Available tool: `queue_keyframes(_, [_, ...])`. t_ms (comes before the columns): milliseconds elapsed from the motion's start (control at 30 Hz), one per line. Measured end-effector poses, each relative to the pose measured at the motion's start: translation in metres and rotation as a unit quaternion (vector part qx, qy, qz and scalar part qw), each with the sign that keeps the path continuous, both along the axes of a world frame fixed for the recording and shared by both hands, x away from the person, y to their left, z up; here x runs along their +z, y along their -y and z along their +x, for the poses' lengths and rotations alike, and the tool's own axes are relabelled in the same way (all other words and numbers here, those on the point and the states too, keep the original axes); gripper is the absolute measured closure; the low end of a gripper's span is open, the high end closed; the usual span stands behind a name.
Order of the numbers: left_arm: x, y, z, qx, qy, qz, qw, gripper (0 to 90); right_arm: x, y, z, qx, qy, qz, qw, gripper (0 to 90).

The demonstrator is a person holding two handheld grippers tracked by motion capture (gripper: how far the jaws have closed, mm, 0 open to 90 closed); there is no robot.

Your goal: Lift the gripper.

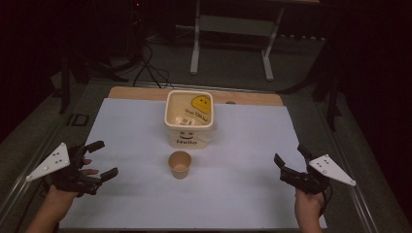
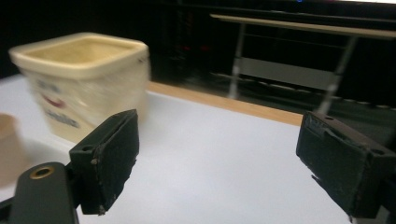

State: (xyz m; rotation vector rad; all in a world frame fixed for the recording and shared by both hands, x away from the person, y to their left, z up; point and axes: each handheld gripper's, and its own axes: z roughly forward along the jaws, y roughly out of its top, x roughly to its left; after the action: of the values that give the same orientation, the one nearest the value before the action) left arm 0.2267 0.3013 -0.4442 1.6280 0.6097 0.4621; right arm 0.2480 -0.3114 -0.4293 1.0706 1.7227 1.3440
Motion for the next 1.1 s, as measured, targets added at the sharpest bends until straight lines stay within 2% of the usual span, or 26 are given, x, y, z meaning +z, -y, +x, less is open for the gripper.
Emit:
queue_keyframes(67, [0.001,-0.001,0.0,0.005,0.003,0.001,1.0,1.7,0.001,0.001,-0.001,-0.002,-0.004,0.002,1.0,11.6])
queue_keyframes(100, [0.001,-0.001,0.0,0.005,0.003,0.001,1.0,1.7,0.002,0.002,-0.001,0.005,-0.008,0.011,0.9999,11.4])
queue_keyframes(133, [0.004,-0.001,0.001,0.002,-0.02,-0.005,0.9998,0.5,0.002,0.001,-0.001,0.002,-0.01,0.009,0.9999,11.4])
queue_keyframes(200, [0.006,-0.001,0.0,0.004,-0.015,-0.003,0.9999,0.5,0.004,0.001,-0.003,0.003,-0.007,0.004,1.0,11.4])
queue_keyframes(267, [0.013,0.002,0.001,-0.004,-0.031,-0.001,0.9995,0.5,0.005,0.0,-0.004,0.002,-0.006,0.005,1.0,11.4])
queue_keyframes(300, [0.013,0.002,0.001,-0.004,-0.031,-0.001,0.9995,0.5,0.005,0.0,-0.004,0.005,-0.007,0.007,0.9999,11.4])
queue_keyframes(400, [0.025,0.006,0.003,-0.023,-0.053,0.006,0.9983,0.5,0.006,-0.002,-0.004,0.009,-0.011,0.001,0.9999,11.4])
queue_keyframes(433, [0.025,0.006,0.003,-0.023,-0.053,0.006,0.9983,0.5,0.006,-0.002,-0.004,0.009,-0.011,0.001,0.9999,11.4])
queue_keyframes(467, [0.031,0.009,0.004,-0.036,-0.054,0.013,0.9978,0.5,0.006,-0.003,-0.004,0.01,-0.012,0.0,0.9999,11.4])
queue_keyframes(533, [0.038,0.012,0.008,-0.046,-0.064,0.019,0.9967,0.5,0.006,-0.004,-0.003,0.013,-0.013,0.0,0.9998,11.4])
queue_keyframes(600, [0.045,0.017,0.01,-0.051,-0.065,0.034,0.996,0.5,0.006,-0.004,-0.003,0.017,-0.018,0.002,0.9997,11.4])
queue_keyframes(667, [0.052,0.022,0.014,-0.065,-0.075,0.046,0.994,0.5,0.006,-0.004,-0.003,0.019,-0.018,0.005,0.9997,11.4])
queue_keyframes(700, [0.052,0.022,0.014,-0.065,-0.075,0.046,0.994,0.5,0.006,-0.004,-0.003,0.019,-0.018,0.005,0.9997,11.4])
queue_keyframes(733, [0.059,0.027,0.017,-0.07,-0.074,0.062,0.9928,0.5,0.006,-0.005,-0.002,0.021,-0.019,0.004,0.9996,11.4])
queue_keyframes(767, [0.062,0.03,0.019,-0.078,-0.079,0.064,0.9918,0.5,0.005,-0.005,-0.002,0.022,-0.019,0.004,0.9996,11.4])
queue_keyframes(900, [0.071,0.04,0.026,-0.082,-0.081,0.082,0.99,0.6,0.005,-0.006,-0.001,0.029,-0.022,0.009,0.9993,11.4])
queue_keyframes(933, [0.073,0.043,0.028,-0.092,-0.084,0.084,0.9886,0.6,0.005,-0.006,-0.001,0.029,-0.022,0.009,0.9993,11.4])
queue_keyframes(1000, [0.077,0.05,0.03,-0.091,-0.082,0.099,0.9875,0.6,0.005,-0.005,-0.001,0.032,-0.023,0.013,0.9991,11.4])
queue_keyframes(1033, [0.078,0.053,0.031,-0.099,-0.084,0.103,0.9862,0.6,0.005,-0.005,-0.001,0.032,-0.021,0.011,0.9992,11.4])
queue_keyframes(1100, [0.08,0.057,0.032,-0.097,-0.083,0.11,0.9857,0.6,0.006,-0.006,-0.001,0.036,-0.021,0.012,0.9991,11.4])
